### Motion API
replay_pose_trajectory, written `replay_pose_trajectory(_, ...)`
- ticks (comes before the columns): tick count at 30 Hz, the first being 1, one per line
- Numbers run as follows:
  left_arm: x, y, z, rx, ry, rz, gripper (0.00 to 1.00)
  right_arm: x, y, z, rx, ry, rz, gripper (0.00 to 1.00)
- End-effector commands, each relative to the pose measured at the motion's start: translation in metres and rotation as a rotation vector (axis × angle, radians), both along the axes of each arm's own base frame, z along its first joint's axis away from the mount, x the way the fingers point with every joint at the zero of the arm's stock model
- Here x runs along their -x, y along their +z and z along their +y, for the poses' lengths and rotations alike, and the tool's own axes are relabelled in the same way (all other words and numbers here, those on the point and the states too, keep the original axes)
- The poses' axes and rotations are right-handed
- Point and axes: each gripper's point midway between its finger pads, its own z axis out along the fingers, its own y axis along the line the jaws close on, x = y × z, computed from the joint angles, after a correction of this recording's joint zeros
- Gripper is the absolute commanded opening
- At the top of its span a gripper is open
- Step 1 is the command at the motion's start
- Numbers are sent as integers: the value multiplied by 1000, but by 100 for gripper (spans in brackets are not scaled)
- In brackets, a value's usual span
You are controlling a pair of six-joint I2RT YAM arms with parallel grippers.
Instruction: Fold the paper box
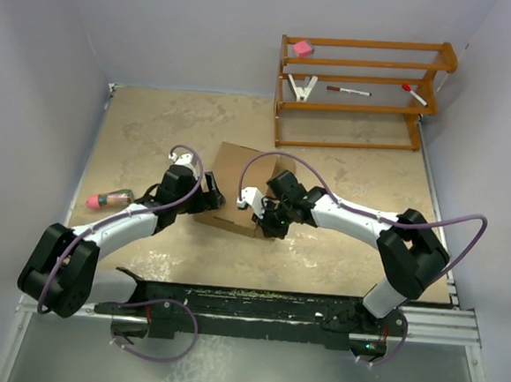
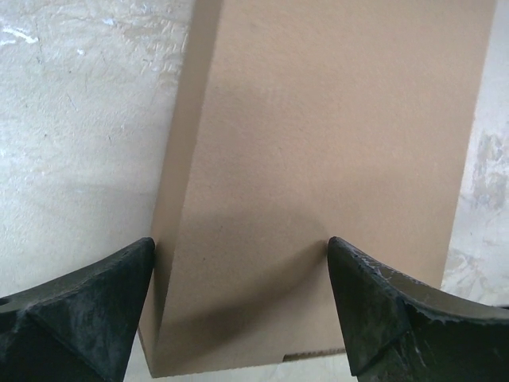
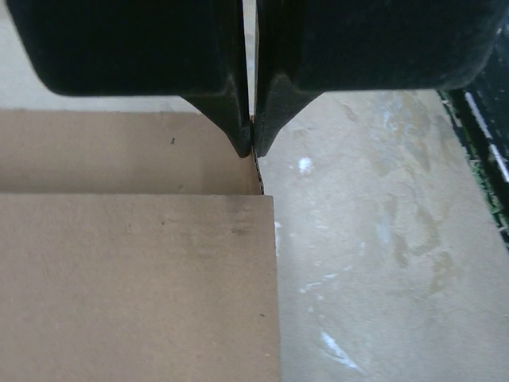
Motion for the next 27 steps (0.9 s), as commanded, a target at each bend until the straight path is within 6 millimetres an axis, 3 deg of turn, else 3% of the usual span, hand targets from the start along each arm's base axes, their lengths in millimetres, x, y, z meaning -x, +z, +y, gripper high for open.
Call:
replay_pose_trajectory(1, 14, 21, -15, 94, -66, -6, 92, -34, 37, 19, -119, 42, -154, 0)
replay_pose_trajectory(8, 19, 27, -10, 107, -65, 0, 96, -27, 28, 16, -92, 108, -134, 0)
replay_pose_trajectory(18, 31, -19, 6, 48, -23, 94, 90, -25, 20, 17, -92, 144, -132, 0)
replay_pose_trajectory(25, 30, -27, 14, 34, 13, 103, 88, -28, 19, 13, -79, 163, -172, 0)
replay_pose_trajectory(27, 29, -27, 15, 35, 16, 100, 87, -21, 8, 5, -56, 168, -151, 0)
